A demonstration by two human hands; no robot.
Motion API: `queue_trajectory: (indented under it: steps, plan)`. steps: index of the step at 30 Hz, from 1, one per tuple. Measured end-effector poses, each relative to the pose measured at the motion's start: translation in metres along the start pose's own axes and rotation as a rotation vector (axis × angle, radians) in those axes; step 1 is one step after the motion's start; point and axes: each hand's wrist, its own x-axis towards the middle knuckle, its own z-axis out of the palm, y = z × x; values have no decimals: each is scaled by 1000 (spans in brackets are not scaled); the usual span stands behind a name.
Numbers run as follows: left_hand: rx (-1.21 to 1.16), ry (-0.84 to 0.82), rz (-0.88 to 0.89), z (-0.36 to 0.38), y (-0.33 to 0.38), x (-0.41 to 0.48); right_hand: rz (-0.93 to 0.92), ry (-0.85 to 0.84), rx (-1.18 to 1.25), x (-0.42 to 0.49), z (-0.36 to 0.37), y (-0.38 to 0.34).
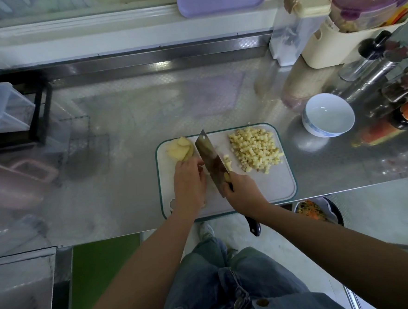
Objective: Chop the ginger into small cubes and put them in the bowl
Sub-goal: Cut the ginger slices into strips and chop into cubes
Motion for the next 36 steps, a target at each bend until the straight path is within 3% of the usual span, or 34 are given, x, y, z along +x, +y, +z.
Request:
queue_trajectory:
  steps: [8,13,18,23,28,31,36]
  plan:
    - [19,-43,45,-2,-4,-3,133,151,-8,8,-32,30]
    - [18,-52,50,-2,-5,-2,13,84,-9,5,-16,13]
    - [13,-75,57,-3,-6,0,91,107,-17,5,-19,21]
    - [61,-147,102,-1,-3,6,251,106,243,9,-45,30]
    - [125,-151,394,5,20,4,358,137,547,12,-58,24]
    - [169,-138,519,17,32,0,374,168,606,9,-62,22]
    - [280,-185,358,32,37,4,358,150,561,1,-65,23]
